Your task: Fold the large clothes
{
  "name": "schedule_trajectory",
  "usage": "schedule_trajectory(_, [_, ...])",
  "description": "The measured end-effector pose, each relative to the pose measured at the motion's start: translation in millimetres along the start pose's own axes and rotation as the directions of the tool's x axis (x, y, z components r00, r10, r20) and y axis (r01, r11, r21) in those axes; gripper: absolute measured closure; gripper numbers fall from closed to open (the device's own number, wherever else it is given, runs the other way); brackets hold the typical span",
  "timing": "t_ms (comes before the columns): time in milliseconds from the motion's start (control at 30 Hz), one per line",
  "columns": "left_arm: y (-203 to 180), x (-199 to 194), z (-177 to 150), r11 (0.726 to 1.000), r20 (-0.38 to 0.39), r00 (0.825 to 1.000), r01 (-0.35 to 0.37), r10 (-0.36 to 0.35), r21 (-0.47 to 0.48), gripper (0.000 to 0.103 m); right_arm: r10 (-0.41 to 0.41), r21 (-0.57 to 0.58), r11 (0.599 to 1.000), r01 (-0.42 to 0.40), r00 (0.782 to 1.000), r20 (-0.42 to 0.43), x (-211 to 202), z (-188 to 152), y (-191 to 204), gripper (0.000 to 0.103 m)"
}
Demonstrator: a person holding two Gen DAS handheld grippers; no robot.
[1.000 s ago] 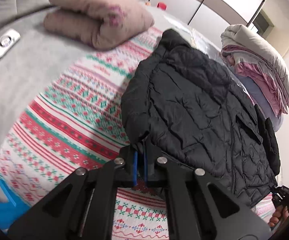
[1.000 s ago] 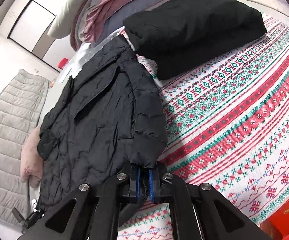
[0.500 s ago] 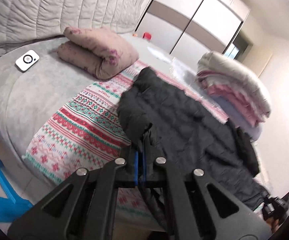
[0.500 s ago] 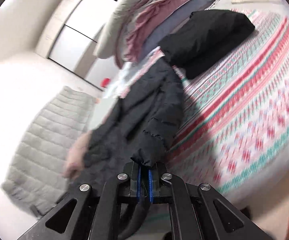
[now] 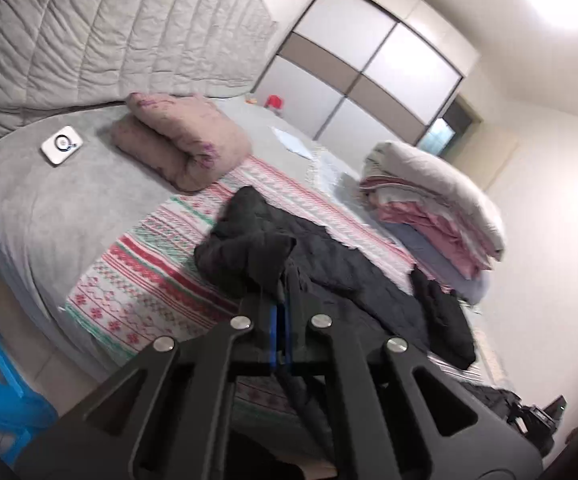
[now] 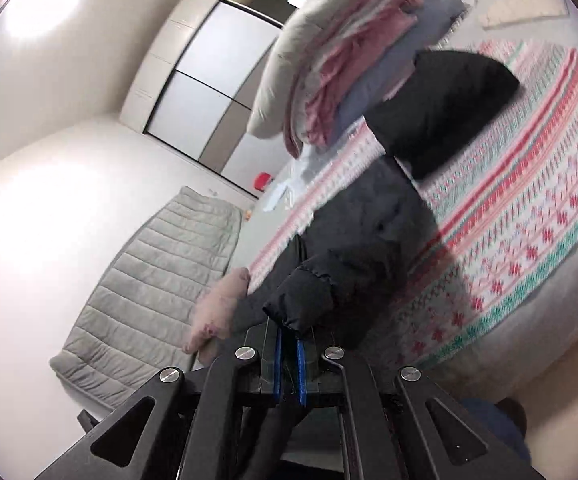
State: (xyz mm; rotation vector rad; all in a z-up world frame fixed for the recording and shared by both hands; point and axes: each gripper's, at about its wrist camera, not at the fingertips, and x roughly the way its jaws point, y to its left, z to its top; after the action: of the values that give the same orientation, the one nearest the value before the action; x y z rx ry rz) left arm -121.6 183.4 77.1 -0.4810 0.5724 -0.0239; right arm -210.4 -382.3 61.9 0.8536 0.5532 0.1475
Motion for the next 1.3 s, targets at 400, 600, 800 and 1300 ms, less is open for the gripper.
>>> schedule_trajectory(400, [21, 63, 25, 0.998, -0.081, 0.996, -0.040, 0.035, -0.053, 0.100, 0.019, 0.091, 0.996, -0.020, 1.000, 0.011, 57, 28, -21, 0.098])
schedule_trajectory(600, [-6, 110, 70, 0.997, -0.049, 0.999, -0.026, 0.022, -0.066, 0.100, 0.008, 0.107, 0.994, -0.015, 0.998, 0.063, 97, 65, -11, 0.098])
schedule_trajectory(800, [-42, 204, 122, 0.988, -0.020, 0.995, -0.095, 0.093, -0.125, 0.099, 0.027, 0.127, 0.991, -0.048, 0.987, 0.156, 168, 131, 6, 0.098])
schedule_trajectory(1300, [12, 438, 115, 0.931, -0.364, 0.929, -0.075, -0.065, -0.358, 0.058, -0.379, 0.206, 0.894, 0.397, 0.917, -0.122, 389, 195, -106, 0.091])
